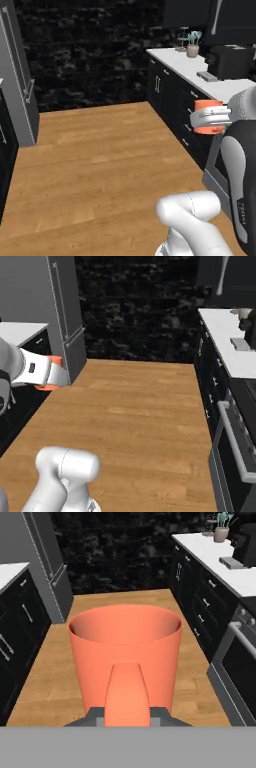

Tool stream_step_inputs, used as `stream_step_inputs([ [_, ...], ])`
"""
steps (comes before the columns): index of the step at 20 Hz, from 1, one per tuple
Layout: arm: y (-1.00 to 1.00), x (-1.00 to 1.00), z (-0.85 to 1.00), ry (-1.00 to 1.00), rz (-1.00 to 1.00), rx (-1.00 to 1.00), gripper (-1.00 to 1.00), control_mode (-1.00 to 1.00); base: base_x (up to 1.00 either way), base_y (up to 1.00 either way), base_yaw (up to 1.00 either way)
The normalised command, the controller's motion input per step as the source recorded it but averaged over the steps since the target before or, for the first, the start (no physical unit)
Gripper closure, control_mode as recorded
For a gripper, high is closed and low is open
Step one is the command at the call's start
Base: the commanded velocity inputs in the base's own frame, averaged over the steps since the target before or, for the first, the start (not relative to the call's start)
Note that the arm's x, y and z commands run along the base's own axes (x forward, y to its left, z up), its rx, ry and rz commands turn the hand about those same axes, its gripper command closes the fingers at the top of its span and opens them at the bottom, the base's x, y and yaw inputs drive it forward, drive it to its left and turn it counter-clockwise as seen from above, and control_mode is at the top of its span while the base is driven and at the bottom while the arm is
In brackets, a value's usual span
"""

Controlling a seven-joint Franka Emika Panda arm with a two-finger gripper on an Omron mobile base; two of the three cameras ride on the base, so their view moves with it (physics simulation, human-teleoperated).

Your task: Gather all objects into one cabinet and sort the glasses and bowls to opposite sides.

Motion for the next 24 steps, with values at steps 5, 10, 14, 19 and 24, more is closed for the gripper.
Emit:
stream_step_inputs([
  [5, 0.0, 0.0, 0.0, 0.0, 0.0, 0.0, 1.0, 1.0, 1.0, 0.0, 0.05],
  [10, 0.0, 0.0, 0.0, 0.0, 0.0, 0.0, 1.0, 1.0, 1.0, 0.0, 0.03],
  [14, 0.0, 0.0, 0.0, 0.0, 0.0, 0.0, 1.0, 1.0, 1.0, 0.01, 0.01],
  [19, 0.0, 0.0, 0.0, 0.0, 0.0, 0.0, 1.0, 1.0, 1.0, 0.0, 0.0],
  [24, 0.0, 0.0, 0.0, 0.0, 0.0, 0.0, 1.0, 1.0, 1.0, 0.0, 0.0],
])
